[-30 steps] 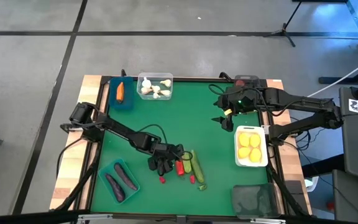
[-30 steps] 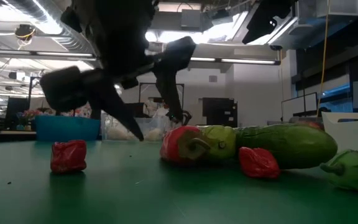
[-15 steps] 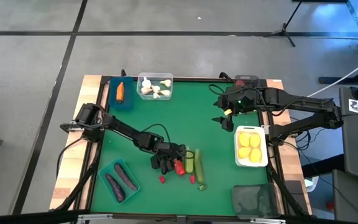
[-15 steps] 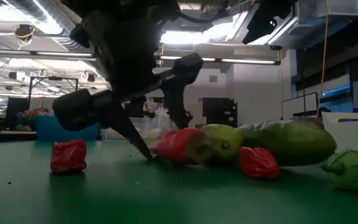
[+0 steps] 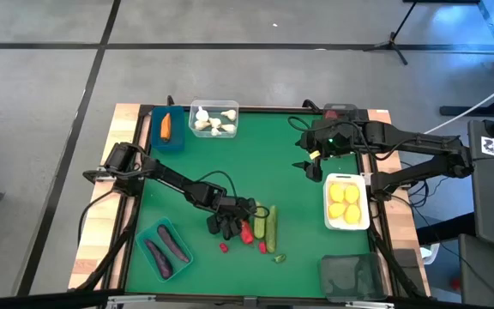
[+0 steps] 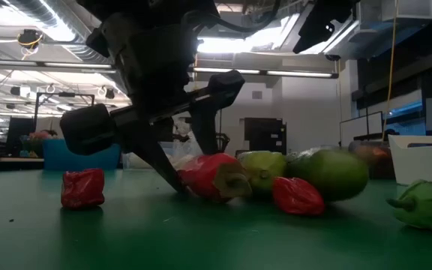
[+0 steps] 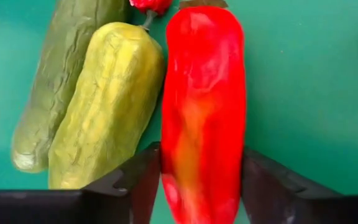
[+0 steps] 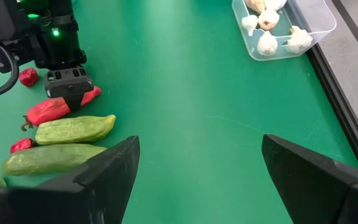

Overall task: Sort produce into baskets
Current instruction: Put the red bell pepper into the blue bin

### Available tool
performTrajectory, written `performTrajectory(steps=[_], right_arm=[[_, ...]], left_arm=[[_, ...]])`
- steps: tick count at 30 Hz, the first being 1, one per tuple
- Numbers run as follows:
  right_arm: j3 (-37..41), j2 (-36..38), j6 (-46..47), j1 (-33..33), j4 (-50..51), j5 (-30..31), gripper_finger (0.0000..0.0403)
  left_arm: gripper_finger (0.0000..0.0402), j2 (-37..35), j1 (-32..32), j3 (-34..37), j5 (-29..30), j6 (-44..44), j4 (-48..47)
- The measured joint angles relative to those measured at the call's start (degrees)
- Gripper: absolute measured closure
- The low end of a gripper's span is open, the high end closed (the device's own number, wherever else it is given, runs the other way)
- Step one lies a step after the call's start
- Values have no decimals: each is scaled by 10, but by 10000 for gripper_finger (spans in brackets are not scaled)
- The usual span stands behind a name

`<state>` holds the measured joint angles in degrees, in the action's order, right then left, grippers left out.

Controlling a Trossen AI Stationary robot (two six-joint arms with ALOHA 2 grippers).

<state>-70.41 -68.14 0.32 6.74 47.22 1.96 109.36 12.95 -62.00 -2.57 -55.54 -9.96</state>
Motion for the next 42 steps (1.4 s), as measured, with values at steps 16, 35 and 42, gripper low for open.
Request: performTrajectory(steps=[16, 35, 42], right_arm=[[0, 0, 0, 0, 6, 0, 68], [0, 0, -6, 0, -2, 0, 68], [0, 0, -6, 0, -2, 0, 68]], left_arm=[[249, -55, -10, -2, 131, 219, -32], [247, -297, -148, -2, 445, 905, -499], [244, -340, -270, 25, 462, 991, -566]])
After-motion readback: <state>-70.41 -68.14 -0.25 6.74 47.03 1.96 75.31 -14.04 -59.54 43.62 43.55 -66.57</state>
